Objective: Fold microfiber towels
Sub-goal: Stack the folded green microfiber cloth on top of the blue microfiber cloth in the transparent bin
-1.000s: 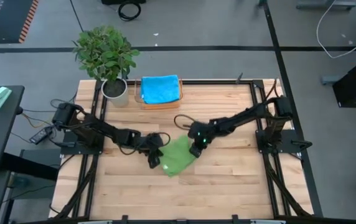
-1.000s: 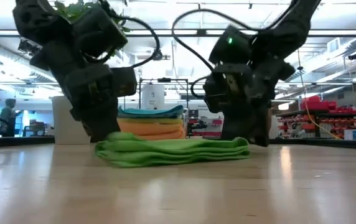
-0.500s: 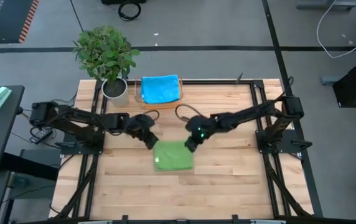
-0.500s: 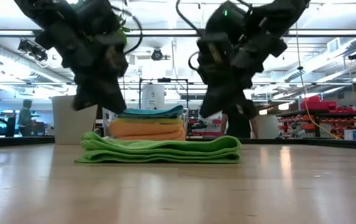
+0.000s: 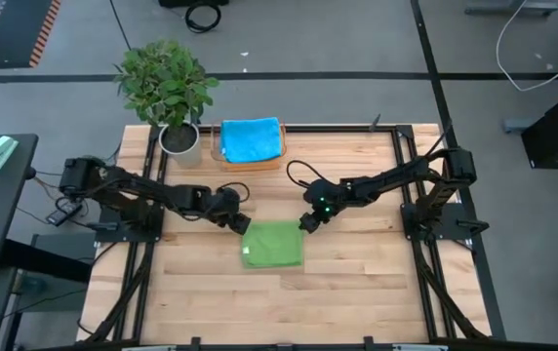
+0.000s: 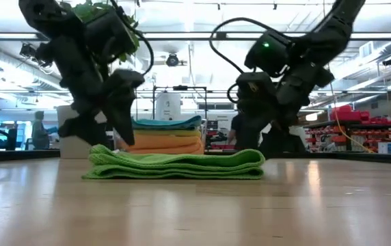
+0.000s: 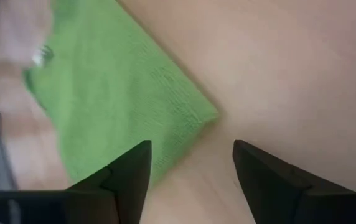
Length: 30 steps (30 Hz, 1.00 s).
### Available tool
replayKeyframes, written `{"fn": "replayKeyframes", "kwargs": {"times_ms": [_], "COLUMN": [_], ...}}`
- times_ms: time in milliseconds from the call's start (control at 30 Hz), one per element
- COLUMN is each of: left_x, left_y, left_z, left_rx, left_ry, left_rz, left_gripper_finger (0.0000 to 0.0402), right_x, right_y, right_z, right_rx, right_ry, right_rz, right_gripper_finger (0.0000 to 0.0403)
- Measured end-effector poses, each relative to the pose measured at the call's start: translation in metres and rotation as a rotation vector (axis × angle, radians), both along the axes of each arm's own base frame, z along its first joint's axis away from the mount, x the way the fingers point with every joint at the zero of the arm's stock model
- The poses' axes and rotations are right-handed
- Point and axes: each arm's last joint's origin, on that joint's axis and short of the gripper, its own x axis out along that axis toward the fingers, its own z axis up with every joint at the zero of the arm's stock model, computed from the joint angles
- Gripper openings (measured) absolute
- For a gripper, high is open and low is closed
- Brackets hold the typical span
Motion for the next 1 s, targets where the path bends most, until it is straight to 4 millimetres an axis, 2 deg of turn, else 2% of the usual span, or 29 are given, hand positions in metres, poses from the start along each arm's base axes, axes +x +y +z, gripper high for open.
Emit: {"fn": "replayKeyframes", "kwargs": {"times_ms": [167, 400, 567, 767, 867, 1000], "left_x": [0.01, 0.015, 0.014, 0.013, 0.012, 0.01], "left_y": [-0.007, -0.011, -0.011, -0.01, -0.01, -0.009], "left_z": [-0.016, -0.025, -0.027, -0.027, -0.029, -0.03], "left_rx": [0.003, 0.022, 0.045, 0.064, 0.068, 0.079], "left_ry": [0.008, 0.007, 0.024, 0.036, 0.053, 0.079], "left_rz": [-0.026, -0.026, -0.027, -0.036, -0.035, -0.029], "left_gripper_finger": [0.0282, 0.0287, 0.0266, 0.0229, 0.0208, 0.016], "right_x": [-0.01, -0.017, -0.01, 0.012, 0.012, 0.01], "right_y": [0.0, 0.003, 0.01, 0.019, 0.021, 0.021], "right_z": [-0.012, -0.019, -0.019, -0.029, -0.029, -0.03], "right_rx": [0.03, 0.038, 0.013, -0.008, -0.043, -0.068], "right_ry": [-0.105, -0.12, -0.104, -0.098, -0.086, -0.067], "right_rz": [-0.07, -0.136, -0.182, -0.172, -0.176, -0.168], "right_gripper_finger": [0.0241, 0.0239, 0.0239, 0.0229, 0.0204, 0.014]}}
